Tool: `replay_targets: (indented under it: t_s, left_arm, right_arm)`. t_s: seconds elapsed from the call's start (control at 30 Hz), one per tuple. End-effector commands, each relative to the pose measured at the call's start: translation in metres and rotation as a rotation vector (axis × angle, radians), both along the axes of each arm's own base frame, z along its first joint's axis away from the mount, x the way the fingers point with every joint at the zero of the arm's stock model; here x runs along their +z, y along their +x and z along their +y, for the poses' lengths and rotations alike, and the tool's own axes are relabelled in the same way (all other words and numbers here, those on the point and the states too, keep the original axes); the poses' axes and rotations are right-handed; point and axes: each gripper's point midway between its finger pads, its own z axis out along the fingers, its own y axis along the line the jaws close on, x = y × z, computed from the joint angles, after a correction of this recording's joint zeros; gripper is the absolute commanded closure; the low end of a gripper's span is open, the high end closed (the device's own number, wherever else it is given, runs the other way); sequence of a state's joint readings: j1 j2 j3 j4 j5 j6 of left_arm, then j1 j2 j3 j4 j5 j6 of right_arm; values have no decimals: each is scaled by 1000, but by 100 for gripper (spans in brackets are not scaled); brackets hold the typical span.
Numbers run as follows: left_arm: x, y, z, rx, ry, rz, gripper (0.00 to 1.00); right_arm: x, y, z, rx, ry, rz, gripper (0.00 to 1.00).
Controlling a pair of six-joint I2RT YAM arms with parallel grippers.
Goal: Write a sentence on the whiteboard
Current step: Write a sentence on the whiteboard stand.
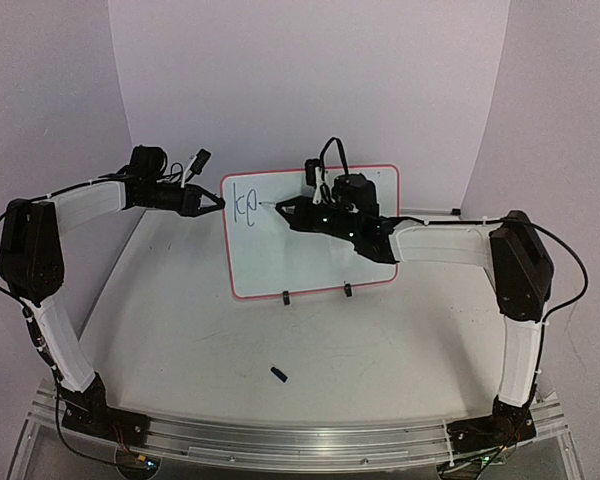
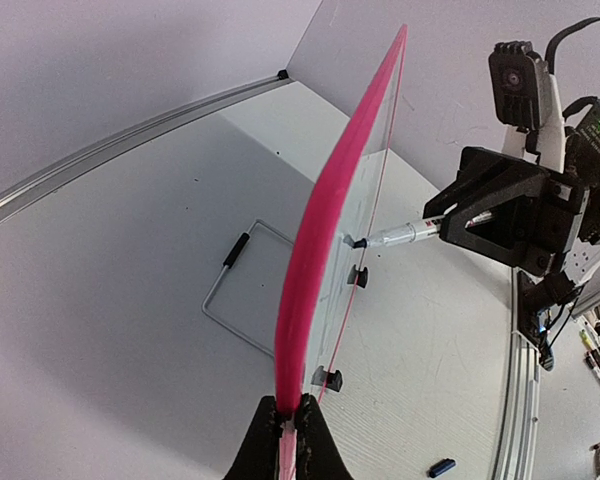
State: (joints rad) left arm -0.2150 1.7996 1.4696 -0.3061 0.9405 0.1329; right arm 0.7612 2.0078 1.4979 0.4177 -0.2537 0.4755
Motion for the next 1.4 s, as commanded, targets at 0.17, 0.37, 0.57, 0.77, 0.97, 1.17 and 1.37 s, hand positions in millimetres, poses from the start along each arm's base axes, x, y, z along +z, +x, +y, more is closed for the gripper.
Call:
replay_targets:
  t_s: [0.17,0.37,0.57,0.77,0.97,1.17,1.37]
  left_arm:
    - [8,-17,-8,-39,3,9,100]
    - [9,-18,-8,-39,3,8,100]
    - [10,-18,-8,-39,3,7,100]
    - [10,-18,-8,-40,2,6,100]
    - [10,-18,-8,-40,3,5,100]
    - [11,-18,-9,-41,2,4,100]
    - [12,-19,-8,-41,5,0,100]
  right_arm:
    - [13,9,-16,-78,7,-26,100]
    - [19,7,-25,-100,4,-39,100]
    - [28,7,-29,-112,12,-56,100]
    - [40,9,-24,-95,34,-81,100]
    - [41,13,-17,-84,43,-83,100]
    - [44,15,-13,-74,55,-89,100]
    - [31,17,-1,-30,43,-57,100]
